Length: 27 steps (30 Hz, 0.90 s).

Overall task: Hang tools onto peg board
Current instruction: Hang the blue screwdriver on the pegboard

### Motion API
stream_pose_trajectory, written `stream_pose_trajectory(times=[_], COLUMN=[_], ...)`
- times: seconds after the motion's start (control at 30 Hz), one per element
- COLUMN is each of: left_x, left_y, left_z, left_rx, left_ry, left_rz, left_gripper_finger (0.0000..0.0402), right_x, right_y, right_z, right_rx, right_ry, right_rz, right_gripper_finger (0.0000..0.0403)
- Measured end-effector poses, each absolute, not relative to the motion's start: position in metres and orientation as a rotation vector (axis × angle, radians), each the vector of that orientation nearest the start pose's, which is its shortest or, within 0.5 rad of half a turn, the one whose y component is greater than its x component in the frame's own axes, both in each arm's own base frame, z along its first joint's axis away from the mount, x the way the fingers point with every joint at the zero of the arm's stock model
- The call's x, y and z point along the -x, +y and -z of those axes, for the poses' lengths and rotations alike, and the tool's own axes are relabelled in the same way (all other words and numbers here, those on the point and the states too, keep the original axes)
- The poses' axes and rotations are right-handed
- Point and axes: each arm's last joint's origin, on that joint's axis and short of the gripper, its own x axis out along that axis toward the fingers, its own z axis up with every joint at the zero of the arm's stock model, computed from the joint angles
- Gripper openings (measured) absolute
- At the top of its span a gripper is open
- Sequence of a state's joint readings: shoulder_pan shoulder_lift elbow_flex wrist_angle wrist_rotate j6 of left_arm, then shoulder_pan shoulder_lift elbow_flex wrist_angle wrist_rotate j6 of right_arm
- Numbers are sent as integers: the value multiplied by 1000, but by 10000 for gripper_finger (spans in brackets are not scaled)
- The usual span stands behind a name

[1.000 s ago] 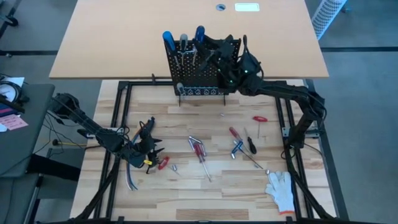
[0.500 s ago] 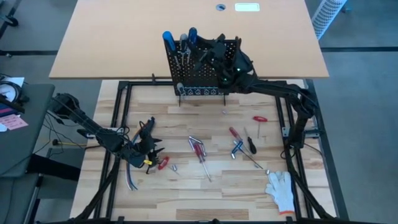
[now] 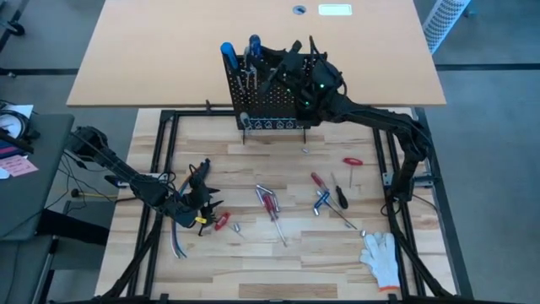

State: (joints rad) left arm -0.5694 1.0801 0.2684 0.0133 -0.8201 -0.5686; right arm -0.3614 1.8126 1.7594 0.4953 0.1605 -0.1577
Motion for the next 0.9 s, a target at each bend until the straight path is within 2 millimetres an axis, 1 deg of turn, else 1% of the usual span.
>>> stream_pose_trajectory(times=[0.13,0.37,0.7,0.9], left_x=[-154,-154,-154,-154], left_y=[-73,-73,-74,-74], left_z=[-137,-137,-137,-137], left_rx=[36,37,40,42], left_ry=[517,521,526,527], left_rz=[-395,-391,-382,-381], left_gripper_finger=[185,185,185,185], right_x=[-389,-389,-388,-389], right_y=[-151,-152,-153,-150], right_z=[-454,-452,-452,-452], right_rx=[195,218,247,291], right_ry=[-387,-359,-341,-320], right_rz=[542,550,626,659], right_gripper_finger=[127,127,127,127])
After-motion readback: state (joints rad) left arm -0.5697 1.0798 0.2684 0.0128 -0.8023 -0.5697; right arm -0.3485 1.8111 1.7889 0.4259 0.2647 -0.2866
